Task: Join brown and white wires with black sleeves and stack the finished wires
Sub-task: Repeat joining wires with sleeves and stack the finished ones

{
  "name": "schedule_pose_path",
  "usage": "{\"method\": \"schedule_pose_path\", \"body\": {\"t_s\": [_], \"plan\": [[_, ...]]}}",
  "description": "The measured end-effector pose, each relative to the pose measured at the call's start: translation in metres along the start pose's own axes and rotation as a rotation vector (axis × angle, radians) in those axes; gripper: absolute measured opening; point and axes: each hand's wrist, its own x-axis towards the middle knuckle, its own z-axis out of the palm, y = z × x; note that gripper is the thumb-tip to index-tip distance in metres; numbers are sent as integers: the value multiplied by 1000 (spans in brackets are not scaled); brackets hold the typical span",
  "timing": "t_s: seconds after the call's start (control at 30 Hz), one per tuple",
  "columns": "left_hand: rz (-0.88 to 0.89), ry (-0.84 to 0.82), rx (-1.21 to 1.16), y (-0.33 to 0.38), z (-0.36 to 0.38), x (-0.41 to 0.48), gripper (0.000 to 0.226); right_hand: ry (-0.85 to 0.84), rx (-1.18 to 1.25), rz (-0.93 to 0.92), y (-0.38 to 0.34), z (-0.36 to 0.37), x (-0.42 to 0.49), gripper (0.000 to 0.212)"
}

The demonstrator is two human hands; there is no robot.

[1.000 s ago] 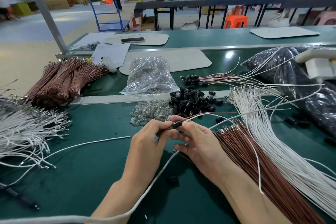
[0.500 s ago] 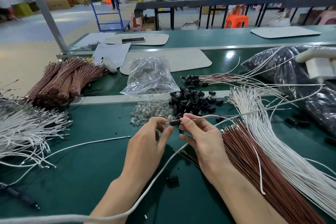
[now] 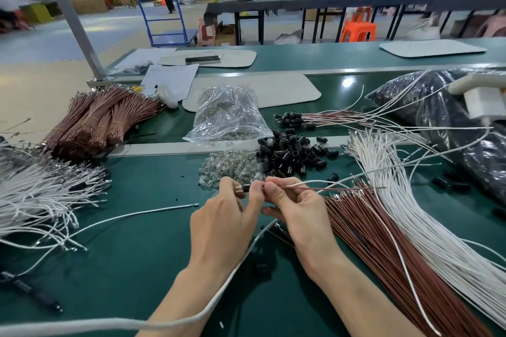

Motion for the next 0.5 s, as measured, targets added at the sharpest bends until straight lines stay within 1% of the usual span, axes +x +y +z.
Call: {"method": "schedule_pose_path", "body": {"t_s": [0.1, 0.3, 0.5], "plan": [[-9, 8, 22, 1, 2, -1, 48, 10, -4, 1, 2, 1, 0, 5], [0, -35, -20, 0, 1, 0, 59, -53, -36, -9, 3, -2, -1, 7], [31, -83, -22, -1, 1, 1, 62, -84, -23, 2, 2, -5, 0, 9]]}}
